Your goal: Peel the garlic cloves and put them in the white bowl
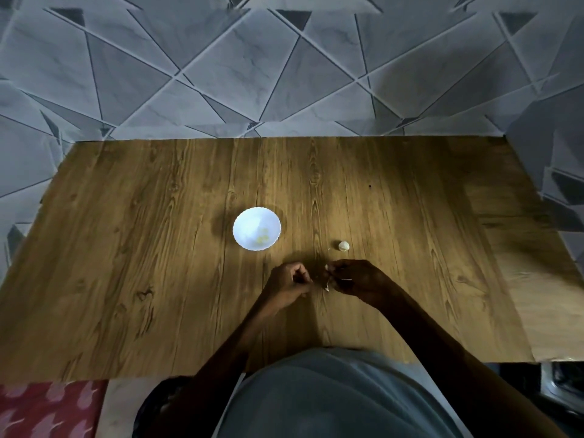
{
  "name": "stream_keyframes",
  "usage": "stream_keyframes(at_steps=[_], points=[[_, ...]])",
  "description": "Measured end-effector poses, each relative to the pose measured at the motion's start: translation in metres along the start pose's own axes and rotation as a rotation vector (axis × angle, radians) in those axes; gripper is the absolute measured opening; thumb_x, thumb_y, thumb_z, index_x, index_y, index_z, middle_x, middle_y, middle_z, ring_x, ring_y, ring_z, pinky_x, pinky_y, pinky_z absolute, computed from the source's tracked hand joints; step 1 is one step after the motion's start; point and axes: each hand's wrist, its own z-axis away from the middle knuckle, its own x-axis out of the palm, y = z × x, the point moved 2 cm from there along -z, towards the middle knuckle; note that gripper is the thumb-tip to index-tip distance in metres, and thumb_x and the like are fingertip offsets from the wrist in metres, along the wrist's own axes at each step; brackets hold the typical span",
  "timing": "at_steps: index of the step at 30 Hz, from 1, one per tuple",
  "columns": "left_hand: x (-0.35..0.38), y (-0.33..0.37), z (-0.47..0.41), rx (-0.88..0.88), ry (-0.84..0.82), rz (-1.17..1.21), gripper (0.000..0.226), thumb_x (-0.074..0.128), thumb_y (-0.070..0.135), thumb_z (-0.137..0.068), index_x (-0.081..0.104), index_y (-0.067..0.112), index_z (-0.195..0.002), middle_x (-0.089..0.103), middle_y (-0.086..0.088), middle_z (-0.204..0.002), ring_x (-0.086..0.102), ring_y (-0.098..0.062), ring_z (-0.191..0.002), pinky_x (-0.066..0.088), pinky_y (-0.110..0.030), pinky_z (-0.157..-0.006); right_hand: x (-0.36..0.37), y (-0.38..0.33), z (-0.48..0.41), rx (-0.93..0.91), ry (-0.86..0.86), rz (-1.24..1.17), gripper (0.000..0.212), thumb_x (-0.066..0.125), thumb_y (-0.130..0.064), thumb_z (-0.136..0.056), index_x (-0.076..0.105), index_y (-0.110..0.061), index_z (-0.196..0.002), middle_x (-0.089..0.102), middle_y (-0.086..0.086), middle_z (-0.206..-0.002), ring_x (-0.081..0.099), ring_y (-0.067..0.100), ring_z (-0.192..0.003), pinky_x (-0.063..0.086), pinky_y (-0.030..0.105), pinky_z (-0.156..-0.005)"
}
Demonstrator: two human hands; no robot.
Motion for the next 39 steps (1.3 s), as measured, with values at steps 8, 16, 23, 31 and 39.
stream_keyframes(at_steps=[8,16,23,31,39], points=[[0.008,-0.012,-0.009,-0.084,-0.034,-0.090,0.018,0.066,0.002,-0.085,0.072,0.019,-0.086,0.073,0.001,-0.079,0.067,-0.010,-0.067,0.058,-0.033,-0.070,-0.006,0.005,-0.018,-0.175,0.134,0.355,0.014,0.067,-0.006,-0.090,0.073,-0.002,-0.102,0.074,0.006,-0.091,0.072,0.015,-0.084,0.054,0.019,-0.063],[0.001,-0.026,-0.005,-0.137,0.149,-0.016,0.020,0.061,-0.002,-0.084,0.073,0.012,-0.091,0.074,-0.008,-0.088,0.064,-0.012,-0.066,0.056,-0.032,-0.069,0.032,-0.007,-0.053,-0.434,0.165,0.895,0.014,0.081,-0.006,-0.078,0.076,-0.002,-0.091,0.073,0.002,-0.085,0.065,0.007,-0.074,0.048,0.010,-0.063],[-0.013,-0.029,-0.007,-0.206,0.252,0.349,0.011,0.074,0.013,-0.085,0.075,0.017,-0.094,0.074,-0.004,-0.093,0.069,-0.019,-0.091,0.056,-0.043,-0.089,0.043,0.000,-0.054,-0.397,0.131,0.698,0.011,0.073,0.007,-0.079,0.075,-0.002,-0.086,0.068,-0.014,-0.057,0.061,-0.003,-0.053,0.049,0.015,-0.053],[-0.007,-0.030,-0.009,-0.259,0.255,0.416,0.008,0.081,0.018,-0.078,0.079,0.018,-0.086,0.076,-0.004,-0.085,0.071,-0.027,-0.088,0.056,-0.049,-0.088,0.036,0.004,-0.049,-0.408,0.163,0.672,0.014,0.076,0.007,-0.078,0.076,-0.007,-0.081,0.069,-0.013,-0.057,0.064,0.001,-0.055,0.054,0.020,-0.055],[-0.011,-0.037,-0.013,-0.224,0.373,0.289,0.017,0.066,0.014,-0.073,0.078,0.026,-0.076,0.076,0.003,-0.078,0.072,-0.021,-0.080,0.058,-0.047,-0.081,0.046,0.004,-0.061,-0.423,0.245,0.711,0.007,0.079,-0.002,-0.075,0.078,-0.008,-0.078,0.065,-0.012,-0.052,0.057,-0.002,-0.048,0.046,0.018,-0.051]])
